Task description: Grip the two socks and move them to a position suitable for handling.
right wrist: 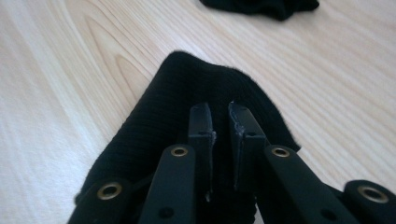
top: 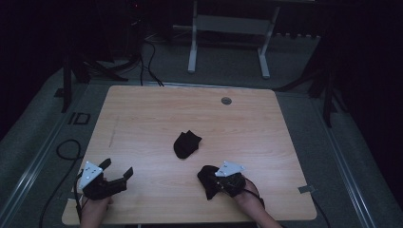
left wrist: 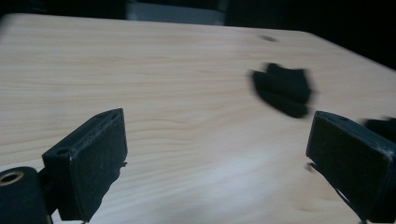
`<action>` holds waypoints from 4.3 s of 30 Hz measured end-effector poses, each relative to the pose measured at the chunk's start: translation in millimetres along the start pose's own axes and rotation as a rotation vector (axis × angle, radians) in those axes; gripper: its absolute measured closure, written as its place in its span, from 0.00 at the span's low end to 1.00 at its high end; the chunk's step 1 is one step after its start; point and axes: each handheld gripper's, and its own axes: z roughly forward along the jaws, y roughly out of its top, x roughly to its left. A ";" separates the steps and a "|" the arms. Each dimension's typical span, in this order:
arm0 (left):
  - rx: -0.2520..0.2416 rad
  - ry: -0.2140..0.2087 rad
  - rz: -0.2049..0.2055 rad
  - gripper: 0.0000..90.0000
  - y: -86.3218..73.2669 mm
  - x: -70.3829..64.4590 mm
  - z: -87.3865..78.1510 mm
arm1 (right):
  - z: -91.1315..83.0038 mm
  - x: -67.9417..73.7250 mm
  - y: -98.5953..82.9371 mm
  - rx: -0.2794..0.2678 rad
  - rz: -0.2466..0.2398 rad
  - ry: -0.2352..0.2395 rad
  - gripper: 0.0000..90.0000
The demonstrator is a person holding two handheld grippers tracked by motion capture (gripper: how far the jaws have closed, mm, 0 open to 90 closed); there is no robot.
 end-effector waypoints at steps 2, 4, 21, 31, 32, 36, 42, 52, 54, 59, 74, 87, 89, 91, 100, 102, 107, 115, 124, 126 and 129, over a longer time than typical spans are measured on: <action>0.031 -0.065 0.028 0.06 1.6 -12.6 5.6 | -5.6 0.2 3.3 -0.019 0.003 0.009 0.91; 0.052 -0.128 0.043 0.06 3.0 -26.7 12.0 | -11.7 -0.6 6.8 -0.044 0.006 0.017 0.91; 0.180 -0.532 -0.058 0.37 37.9 -85.8 73.4 | -46.7 18.5 26.7 -0.172 -0.034 0.149 0.91; 0.308 -0.665 -0.059 0.62 39.9 -96.8 104.3 | -47.6 29.8 28.2 -0.183 -0.107 0.142 0.91; 0.316 -0.677 -0.057 0.64 38.8 -97.1 106.0 | -48.2 29.9 28.7 -0.187 -0.111 0.144 0.91; 0.337 -0.732 -0.043 0.73 37.5 -100.8 107.5 | -51.0 30.2 30.6 -0.196 -0.128 0.138 0.90; 0.330 -0.751 -0.019 0.96 40.2 -105.2 101.8 | -54.5 28.3 31.1 -0.208 -0.131 0.134 0.90; 0.339 -0.591 0.063 0.99 42.5 -103.4 94.3 | -57.4 25.1 28.4 -0.220 -0.117 0.140 0.90; 0.340 -0.575 0.043 0.99 41.7 -97.7 92.4 | -62.9 19.0 26.7 -0.232 -0.095 0.130 0.91; 0.339 -0.560 0.065 0.99 44.2 -97.6 84.6 | -76.2 3.0 19.8 -0.250 -0.039 0.095 0.91; 0.347 -0.444 0.074 0.99 55.0 -76.6 59.0 | -106.9 -37.3 -14.6 -0.255 0.124 -0.060 0.91; 0.510 -0.443 0.074 0.99 16.2 -82.1 87.4 | -75.1 -42.3 -58.0 -0.105 0.208 -0.018 0.91; 0.523 -0.439 0.083 0.99 14.2 -82.2 89.5 | -70.1 -43.6 -61.8 -0.082 0.218 -0.013 0.90; 0.520 -0.440 0.081 0.99 14.2 -81.2 89.7 | -65.7 -45.2 -64.6 -0.058 0.224 0.004 0.89; 0.513 -0.418 0.056 0.97 14.0 -74.1 88.5 | -66.5 -49.9 -66.7 -0.029 0.250 0.031 0.70; 0.498 -0.432 0.039 0.95 16.2 -70.4 85.6 | -71.2 -52.2 -65.6 -0.041 0.252 0.020 0.68; 0.434 -0.361 0.059 0.73 24.5 -69.5 76.6 | -81.8 -58.3 -60.3 -0.074 0.254 -0.012 0.73; 0.436 -0.427 0.160 1.00 22.3 -90.2 76.3 | -71.8 -51.8 -51.6 -0.071 0.199 -0.022 1.00; 0.525 -0.428 0.167 1.00 6.9 -91.5 92.1 | -51.8 -46.1 -58.2 -0.015 0.164 0.007 1.00; 0.541 -0.416 0.174 1.00 3.4 -89.2 95.3 | -48.7 -45.1 -62.1 0.005 0.169 0.011 1.00; 0.539 -0.417 0.164 1.00 2.0 -88.8 95.8 | -50.1 -43.4 -66.3 -0.006 0.181 0.012 1.00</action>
